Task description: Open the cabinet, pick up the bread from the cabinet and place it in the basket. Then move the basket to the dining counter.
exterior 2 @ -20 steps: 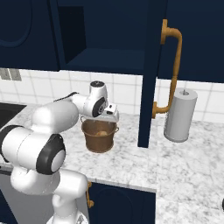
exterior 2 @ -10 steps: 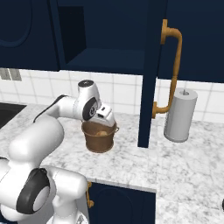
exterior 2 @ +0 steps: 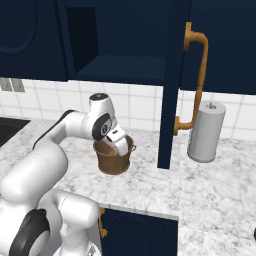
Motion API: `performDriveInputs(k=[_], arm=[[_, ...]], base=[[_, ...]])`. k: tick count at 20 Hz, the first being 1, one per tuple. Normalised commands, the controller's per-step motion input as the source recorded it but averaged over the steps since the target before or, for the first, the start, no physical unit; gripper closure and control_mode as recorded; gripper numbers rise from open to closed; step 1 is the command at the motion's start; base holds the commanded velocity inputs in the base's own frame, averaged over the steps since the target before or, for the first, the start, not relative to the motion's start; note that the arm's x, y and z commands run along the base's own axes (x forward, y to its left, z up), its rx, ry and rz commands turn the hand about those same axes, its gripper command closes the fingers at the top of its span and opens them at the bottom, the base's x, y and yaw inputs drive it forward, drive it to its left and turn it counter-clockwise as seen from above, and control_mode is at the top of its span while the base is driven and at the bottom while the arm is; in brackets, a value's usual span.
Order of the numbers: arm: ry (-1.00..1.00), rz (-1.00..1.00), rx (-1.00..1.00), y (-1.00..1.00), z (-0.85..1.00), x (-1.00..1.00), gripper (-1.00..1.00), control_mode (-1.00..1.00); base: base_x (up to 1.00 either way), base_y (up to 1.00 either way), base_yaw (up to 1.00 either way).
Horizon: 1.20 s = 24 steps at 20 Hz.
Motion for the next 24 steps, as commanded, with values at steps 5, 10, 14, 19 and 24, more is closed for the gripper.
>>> performDriveInputs(k=[5, 10, 14, 19, 24], arm=[[0.00, -0.12, 0.11, -0.02, -0.02, -0.04, -1.00, -1.00], [0.00, 0.02, 0.18, -0.02, -0.15, 0.08, -1.00, -1.00], [0.04, 0.07, 0.02, 0.00, -0.13, 0.35, -1.00, -1.00], [0.02, 0.06, 0.00, 0.00, -0.29, 0.40, -1.00, -1.00], [0.00, 0.05, 0.00, -0.01, -0.38, 0.22, -1.00, -1.00]], base=[[0.00, 0.00, 0.00], [0.00, 0.00, 0.00], [0.00, 0.00, 0.00], [0.00, 0.00, 0.00], [0.00, 0.00, 0.00]])
